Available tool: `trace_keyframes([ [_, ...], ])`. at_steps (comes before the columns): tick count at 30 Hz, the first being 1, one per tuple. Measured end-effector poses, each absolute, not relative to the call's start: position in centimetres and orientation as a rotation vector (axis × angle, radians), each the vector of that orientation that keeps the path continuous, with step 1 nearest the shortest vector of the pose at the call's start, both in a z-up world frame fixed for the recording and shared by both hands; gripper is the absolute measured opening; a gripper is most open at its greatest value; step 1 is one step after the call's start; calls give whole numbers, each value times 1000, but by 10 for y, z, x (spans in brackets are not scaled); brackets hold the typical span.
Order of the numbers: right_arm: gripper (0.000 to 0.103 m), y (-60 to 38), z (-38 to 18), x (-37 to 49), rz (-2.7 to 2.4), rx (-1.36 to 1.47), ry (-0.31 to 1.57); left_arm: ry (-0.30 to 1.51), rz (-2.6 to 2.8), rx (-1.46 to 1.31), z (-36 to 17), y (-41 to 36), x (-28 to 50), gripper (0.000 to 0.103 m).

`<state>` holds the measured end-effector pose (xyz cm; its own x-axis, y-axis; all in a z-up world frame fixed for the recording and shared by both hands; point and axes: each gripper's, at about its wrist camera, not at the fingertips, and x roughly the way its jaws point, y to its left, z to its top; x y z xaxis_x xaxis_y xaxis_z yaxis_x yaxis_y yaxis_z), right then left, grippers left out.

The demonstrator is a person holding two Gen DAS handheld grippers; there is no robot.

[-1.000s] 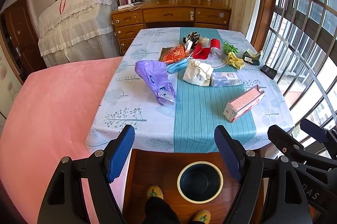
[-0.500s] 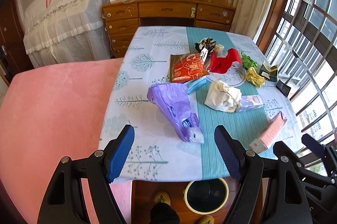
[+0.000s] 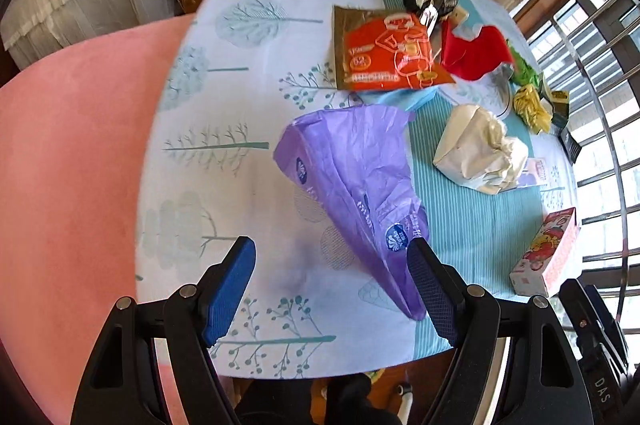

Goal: Collect trash
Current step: 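Grasp the purple bag with the left tool while the right tool grasps the pink carton, then carry the purple bag and pink carton down toward the bin with both tools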

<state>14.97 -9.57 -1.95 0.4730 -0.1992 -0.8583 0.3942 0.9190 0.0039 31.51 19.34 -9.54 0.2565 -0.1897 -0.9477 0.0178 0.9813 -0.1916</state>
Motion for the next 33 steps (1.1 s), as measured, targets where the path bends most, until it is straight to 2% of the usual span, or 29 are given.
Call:
trace_keyframes([
  [3, 80, -108, -26, 149, -428, 245, 1026, 1362, -163, -161, -114, 187, 330, 80],
  [5, 80, -115, -29, 150, -460, 259, 1027, 1390, -181, -166, -124, 182, 339, 75],
  [7, 80, -119, -31, 150, -493, 268, 1029, 1419, -207, -166, -133, 177, 346, 61],
  [11, 80, -125, -32, 154, -542, 279, 1032, 1463, -241, -175, -146, 166, 356, 46],
  [16, 80, -138, -32, 156, -620, 301, 1021, 1470, -295, -137, -150, 151, 361, 15],
  [19, 80, -152, -37, 156, -662, 341, 1029, 1462, -319, -109, -149, 145, 361, 8],
  [22, 80, -166, -46, 156, -689, 394, 1043, 1444, -336, -79, -145, 141, 360, 1],
  [28, 80, -191, -70, 164, -698, 515, 1089, 1367, -349, 3, -127, 131, 358, 1],
  [33, 63, -199, -89, 173, -671, 572, 1142, 1315, -362, 43, -108, 127, 352, 0],
])
